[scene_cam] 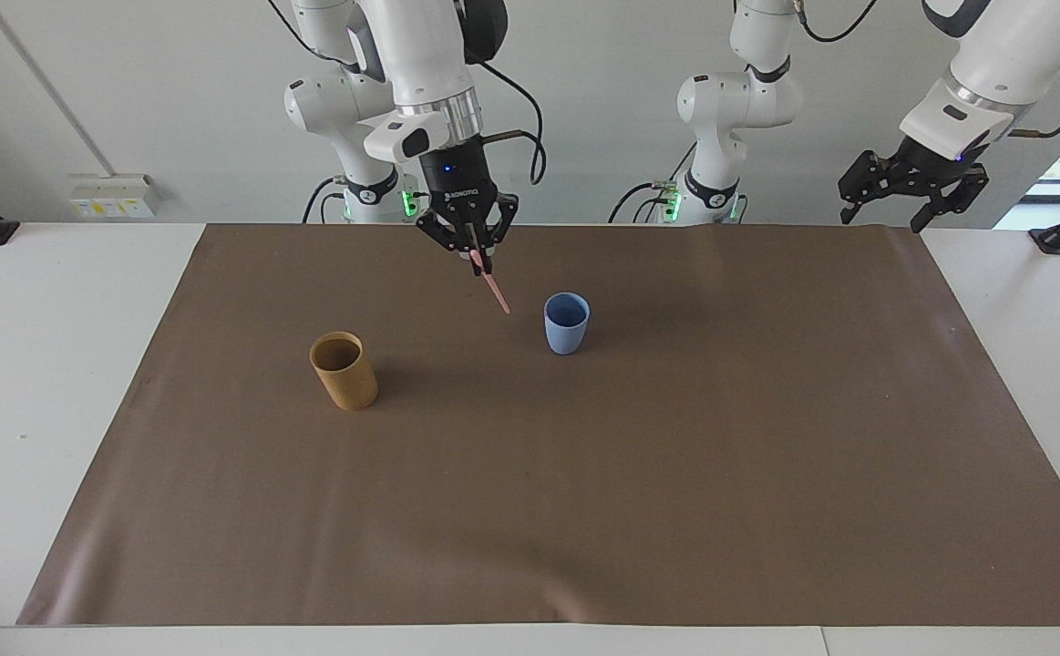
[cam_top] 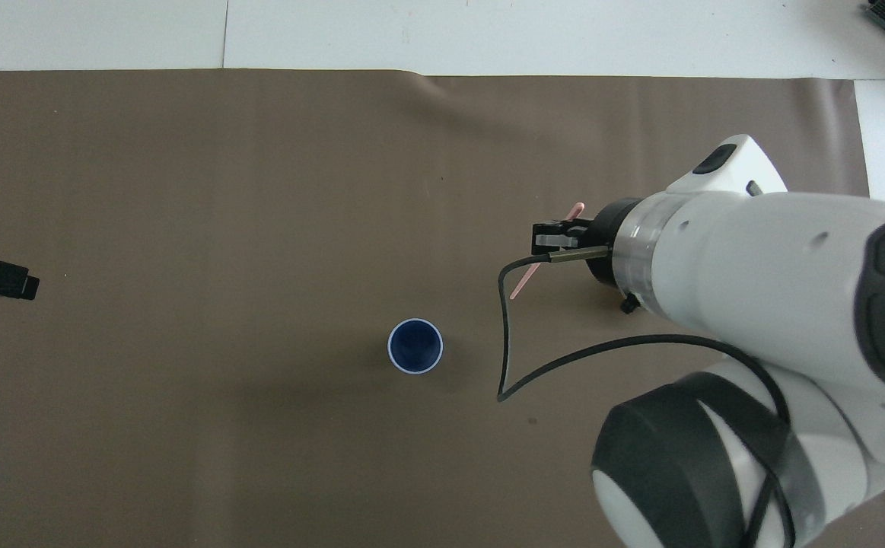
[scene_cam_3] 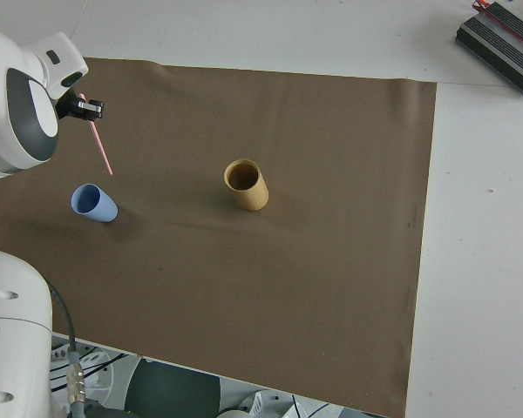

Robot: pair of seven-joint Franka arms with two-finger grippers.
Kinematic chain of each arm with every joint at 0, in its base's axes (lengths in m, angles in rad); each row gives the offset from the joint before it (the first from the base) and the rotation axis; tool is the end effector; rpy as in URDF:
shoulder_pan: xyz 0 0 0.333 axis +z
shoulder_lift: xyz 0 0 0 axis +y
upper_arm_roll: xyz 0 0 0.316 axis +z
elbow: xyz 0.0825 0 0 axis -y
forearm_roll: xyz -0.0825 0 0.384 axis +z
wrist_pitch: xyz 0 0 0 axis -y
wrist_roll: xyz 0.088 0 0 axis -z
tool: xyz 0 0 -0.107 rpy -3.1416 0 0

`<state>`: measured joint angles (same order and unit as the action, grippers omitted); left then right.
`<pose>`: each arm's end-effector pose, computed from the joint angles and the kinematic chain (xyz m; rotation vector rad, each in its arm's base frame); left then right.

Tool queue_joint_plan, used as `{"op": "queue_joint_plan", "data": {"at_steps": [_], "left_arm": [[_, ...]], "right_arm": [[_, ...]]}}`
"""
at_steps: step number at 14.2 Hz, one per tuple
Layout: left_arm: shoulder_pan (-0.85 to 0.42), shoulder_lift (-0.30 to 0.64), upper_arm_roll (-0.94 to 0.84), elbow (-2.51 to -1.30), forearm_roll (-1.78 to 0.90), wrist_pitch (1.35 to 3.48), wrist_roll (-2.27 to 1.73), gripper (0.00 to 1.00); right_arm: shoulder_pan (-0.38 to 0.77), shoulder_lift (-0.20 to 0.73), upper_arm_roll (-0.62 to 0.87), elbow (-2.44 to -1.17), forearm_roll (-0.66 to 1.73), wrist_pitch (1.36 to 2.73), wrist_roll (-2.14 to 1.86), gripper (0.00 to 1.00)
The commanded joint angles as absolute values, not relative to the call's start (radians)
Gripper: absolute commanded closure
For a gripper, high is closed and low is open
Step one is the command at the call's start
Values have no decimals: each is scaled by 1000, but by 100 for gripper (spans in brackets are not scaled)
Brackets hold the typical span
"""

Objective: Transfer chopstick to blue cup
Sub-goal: 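Carry the pink stick with the right gripper over the white-blue cup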

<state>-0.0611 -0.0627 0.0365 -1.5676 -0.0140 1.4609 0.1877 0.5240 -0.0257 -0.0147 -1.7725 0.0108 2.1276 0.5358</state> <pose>0.5233 -0.0138 0.6504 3.1033 -0.3328 -0.0664 0.5135 0.2872 0.5984 -2.9040 0.0443 -0.4773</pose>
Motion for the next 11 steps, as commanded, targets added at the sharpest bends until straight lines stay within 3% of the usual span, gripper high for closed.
{"op": "queue_joint_plan", "data": {"at_steps": [1, 4, 11], "left_arm": [[-46, -86, 25, -1592, -2, 1459, 190, 0], [-46, -86, 25, -1592, -2, 1459, 190, 0], [-46, -86, 25, -1592, -2, 1459, 190, 0]], "right_arm": [[567, 3, -18, -1749, -9, 2141, 606, 100], [647, 52, -18, -1735, -11, 2163, 698, 100], [652, 95, -15, -1775, -64, 2212, 709, 100]]}}
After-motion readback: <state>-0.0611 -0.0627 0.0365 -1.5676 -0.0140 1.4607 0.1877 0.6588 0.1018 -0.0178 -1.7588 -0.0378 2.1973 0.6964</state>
